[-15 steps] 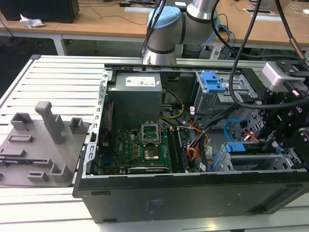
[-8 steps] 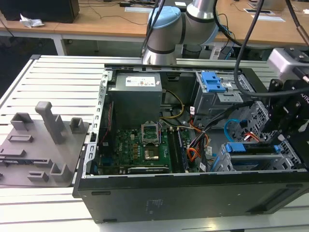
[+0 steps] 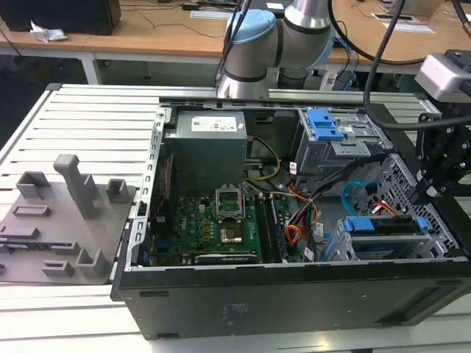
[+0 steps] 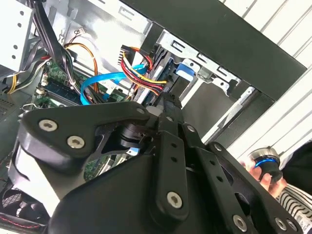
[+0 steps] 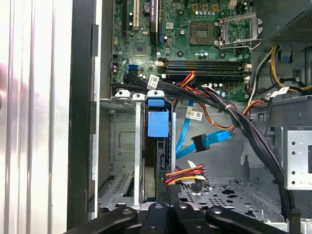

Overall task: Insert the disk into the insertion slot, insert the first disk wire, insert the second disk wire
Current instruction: 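Insert the first disk wire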

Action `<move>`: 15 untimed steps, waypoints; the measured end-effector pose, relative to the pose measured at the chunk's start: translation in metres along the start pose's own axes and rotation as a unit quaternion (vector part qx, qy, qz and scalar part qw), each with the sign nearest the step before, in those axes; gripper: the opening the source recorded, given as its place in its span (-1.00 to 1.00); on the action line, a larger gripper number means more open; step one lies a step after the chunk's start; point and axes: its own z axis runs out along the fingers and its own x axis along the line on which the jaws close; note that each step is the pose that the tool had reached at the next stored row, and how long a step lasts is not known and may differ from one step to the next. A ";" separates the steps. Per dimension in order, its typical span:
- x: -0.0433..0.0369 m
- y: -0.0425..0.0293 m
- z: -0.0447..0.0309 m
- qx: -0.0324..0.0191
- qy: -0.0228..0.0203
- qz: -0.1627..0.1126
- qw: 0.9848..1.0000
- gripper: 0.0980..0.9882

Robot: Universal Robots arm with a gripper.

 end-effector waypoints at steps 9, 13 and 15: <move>-0.0001 0.0091 0.0046 0.000 0.000 0.000 1.000 -0.98; -0.0003 0.0149 0.0097 0.000 0.000 0.000 1.000 -0.98; -0.0004 0.0186 0.0132 0.000 0.000 0.000 1.000 -0.98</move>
